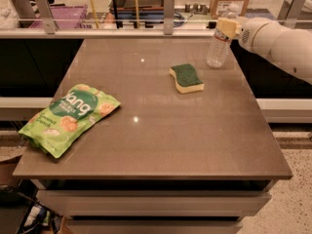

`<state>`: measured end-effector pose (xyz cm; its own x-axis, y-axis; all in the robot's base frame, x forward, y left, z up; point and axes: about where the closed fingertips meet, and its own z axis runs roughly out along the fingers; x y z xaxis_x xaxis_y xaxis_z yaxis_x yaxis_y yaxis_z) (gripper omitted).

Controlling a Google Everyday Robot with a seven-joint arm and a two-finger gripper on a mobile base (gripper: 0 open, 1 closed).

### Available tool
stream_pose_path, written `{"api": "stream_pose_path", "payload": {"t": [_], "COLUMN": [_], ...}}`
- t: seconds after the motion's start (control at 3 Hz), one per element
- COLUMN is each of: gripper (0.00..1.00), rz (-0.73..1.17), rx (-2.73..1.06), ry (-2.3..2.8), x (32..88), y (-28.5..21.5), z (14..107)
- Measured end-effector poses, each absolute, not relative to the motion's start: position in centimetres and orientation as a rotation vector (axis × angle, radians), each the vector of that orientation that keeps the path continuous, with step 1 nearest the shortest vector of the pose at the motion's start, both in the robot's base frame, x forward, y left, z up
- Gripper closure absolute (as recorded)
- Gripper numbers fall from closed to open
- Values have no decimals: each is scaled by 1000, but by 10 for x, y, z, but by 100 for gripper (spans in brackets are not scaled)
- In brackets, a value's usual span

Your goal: Move water bottle near green rice chip bag

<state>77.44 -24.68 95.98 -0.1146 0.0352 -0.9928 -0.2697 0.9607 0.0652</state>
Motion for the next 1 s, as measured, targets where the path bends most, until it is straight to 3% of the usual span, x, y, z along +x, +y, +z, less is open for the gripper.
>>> {"api": "stream_pose_path", "payload": {"t": [1.0], "gripper": [100], "rz": [270], "rx": [-249], "ry": [1680], "x": [769], "y": [-249], "z": [984]}}
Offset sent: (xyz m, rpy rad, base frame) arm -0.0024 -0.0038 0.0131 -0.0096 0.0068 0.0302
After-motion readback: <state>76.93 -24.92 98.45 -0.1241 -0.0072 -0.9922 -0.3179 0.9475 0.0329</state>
